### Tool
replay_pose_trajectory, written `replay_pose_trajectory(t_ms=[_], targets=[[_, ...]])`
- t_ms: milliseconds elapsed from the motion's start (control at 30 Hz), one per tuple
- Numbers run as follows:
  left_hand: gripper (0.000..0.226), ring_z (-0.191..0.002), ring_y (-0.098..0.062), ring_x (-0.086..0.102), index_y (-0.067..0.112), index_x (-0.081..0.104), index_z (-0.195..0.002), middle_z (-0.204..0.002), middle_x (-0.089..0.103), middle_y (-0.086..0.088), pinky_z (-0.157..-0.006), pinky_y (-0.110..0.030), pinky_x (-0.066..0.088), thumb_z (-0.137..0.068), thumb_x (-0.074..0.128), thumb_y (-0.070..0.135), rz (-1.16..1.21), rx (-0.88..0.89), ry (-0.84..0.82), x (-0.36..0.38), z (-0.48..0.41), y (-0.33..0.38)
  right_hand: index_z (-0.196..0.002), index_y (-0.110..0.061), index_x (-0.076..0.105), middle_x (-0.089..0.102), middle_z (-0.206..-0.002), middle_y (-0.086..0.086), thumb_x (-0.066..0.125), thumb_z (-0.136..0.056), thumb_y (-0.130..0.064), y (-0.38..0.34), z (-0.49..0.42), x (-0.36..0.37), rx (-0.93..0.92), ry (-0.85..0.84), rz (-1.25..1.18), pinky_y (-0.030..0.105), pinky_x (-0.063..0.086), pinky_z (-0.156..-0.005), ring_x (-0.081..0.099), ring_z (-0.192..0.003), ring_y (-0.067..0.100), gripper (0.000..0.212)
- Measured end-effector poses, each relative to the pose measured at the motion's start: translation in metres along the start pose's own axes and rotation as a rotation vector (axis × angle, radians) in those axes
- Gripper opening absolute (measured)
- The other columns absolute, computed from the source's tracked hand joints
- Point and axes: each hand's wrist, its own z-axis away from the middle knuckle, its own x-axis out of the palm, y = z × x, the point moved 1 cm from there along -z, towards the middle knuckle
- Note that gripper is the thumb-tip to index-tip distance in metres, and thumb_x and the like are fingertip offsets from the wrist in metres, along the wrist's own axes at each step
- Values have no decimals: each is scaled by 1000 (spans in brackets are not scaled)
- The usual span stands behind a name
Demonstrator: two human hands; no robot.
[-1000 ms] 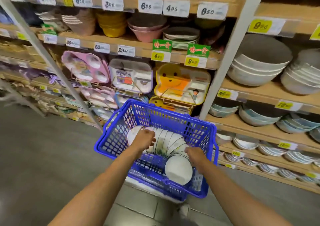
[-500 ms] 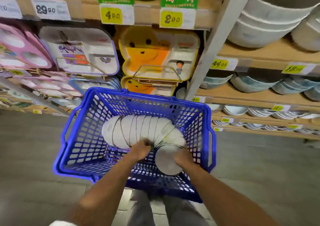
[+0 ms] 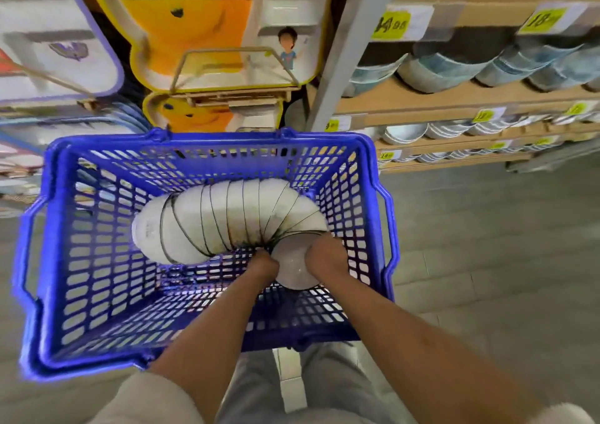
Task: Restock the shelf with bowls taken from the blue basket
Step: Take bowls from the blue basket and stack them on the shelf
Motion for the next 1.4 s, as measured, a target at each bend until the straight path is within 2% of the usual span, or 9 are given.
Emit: replay_pose_trajectory(t_ms=[167,333,433,633,800,1033,1200,1300,1400], targets=[[33,-111,-39,59,-6,51,-126,-124,58,-25,-89,-41,53,-96,44,5,-34,11,12,-3,2,4,-142,1,30,45,-142,19,37,-101,-11,-6,1,-8,50,7,-109,39,40,-103,45,-131,32,43],[30,-61,-28,58,-4,50,-124,-81,54,-14,-44,-35,52,-97,39,-1,32,-17,-68,-15,25,8,-144,3,31,45,-140,22,37,-100,-12,-3,11,-17,-2,26,-146,39,38,-105,45,-129,35,47],[26,-70,-31,64,-5,52,-119,-82,59,-17,-59,-38,58,-96,40,-1,26,9,-92,-25,44,7,-138,3,40,49,-136,23,40,-98,-15,4,19,-25,-76,22,-121,38,42,-101,48,-125,36,44],[20,-48,-20,58,-4,58,-106,-60,60,-10,-49,-27,48,-90,45,-2,44,95,-105,-59,88,11,-135,-10,52,55,-133,17,49,-93,-16,11,42,-53,-248,51,-310,40,42,-103,48,-125,34,42],[24,-63,-31,67,-7,45,-119,-97,66,-34,-68,-42,59,-97,40,0,194,157,-155,-97,129,26,-128,-17,58,59,-129,7,50,-92,-7,12,61,-84,-340,-2,-803,29,43,-90,55,-111,22,39],[20,-59,-31,69,-12,52,-106,-75,68,-27,-67,-42,61,-92,44,0,301,303,-128,-148,193,53,-121,-34,60,64,-118,-8,49,-89,-6,2,102,-127,-537,-69,-1245,18,52,-72,62,-104,7,44],[26,-52,-30,68,-12,63,-86,-72,71,-25,-58,-35,61,-88,49,10,249,391,-86,-177,247,65,-129,-29,58,58,-131,5,49,-67,-21,-19,139,-170,-605,-45,-1449,48,49,-98,54,-118,29,63],[35,-51,-27,68,-10,65,-91,-71,72,-22,-48,-27,56,-93,46,19,225,519,56,-188,272,70,-116,-31,64,60,-126,9,46,-66,-18,-31,161,-195,-659,-2,-1504,49,50,-92,55,-113,33,55],[32,-69,-26,67,4,60,-100,-84,71,-15,-67,-37,58,-100,39,27,331,710,214,-188,290,77,-114,-29,64,59,-126,13,41,-79,-6,-38,178,-217,-661,50,-1604,47,52,-87,56,-110,34,47]])
